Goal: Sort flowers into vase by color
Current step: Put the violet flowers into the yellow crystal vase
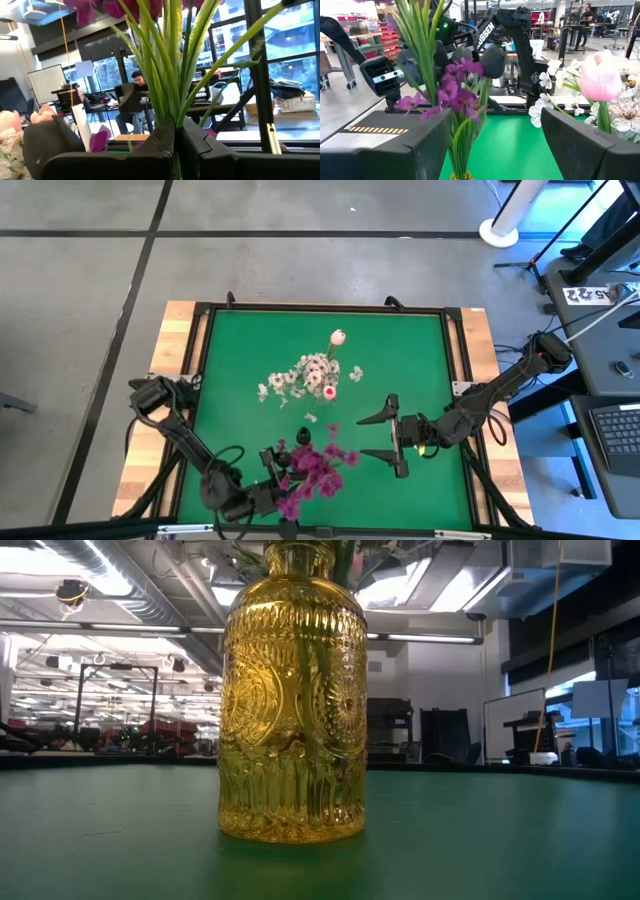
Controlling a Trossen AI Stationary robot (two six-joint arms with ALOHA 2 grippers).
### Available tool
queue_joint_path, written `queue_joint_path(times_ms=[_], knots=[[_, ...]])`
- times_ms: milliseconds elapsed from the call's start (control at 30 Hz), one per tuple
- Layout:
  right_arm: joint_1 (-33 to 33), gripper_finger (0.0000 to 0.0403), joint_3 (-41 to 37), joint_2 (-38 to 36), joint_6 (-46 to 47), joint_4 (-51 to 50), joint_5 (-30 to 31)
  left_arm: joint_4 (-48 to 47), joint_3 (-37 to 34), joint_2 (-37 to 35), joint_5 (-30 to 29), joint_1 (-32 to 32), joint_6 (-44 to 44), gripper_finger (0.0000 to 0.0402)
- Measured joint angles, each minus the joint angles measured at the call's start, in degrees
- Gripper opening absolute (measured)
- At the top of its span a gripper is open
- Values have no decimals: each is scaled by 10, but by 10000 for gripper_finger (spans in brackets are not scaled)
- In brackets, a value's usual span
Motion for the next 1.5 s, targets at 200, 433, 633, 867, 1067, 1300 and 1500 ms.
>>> queue_joint_path(times_ms=[200, 433, 633, 867, 1067, 1300, 1500], knots=[[0, 303, 0, 0, 0, -4, 0, 2, -4, 0, 1, 1, -7, 0], [0, 303, 0, 0, 0, -4, -1, 3, -48, -1, -12, 2, -69, 0], [0, 303, 0, 0, 0, -4, -1, 3, -61, -1, -15, 1, -90, 0], [0, 303, 0, 0, 0, -4, -1, -6, -84, -1, -15, 3, -143, 0], [0, 303, 0, 0, 0, -4, -1, -96, -87, -1, -15, 12, -238, 0], [0, 303, 0, 0, 0, -5, -1, -193, -87, -1, -15, 24, -335, 0], [0, 303, 0, 0, 0, -5, -1, -219, -87, -1, -15, 24, -362, 0]])
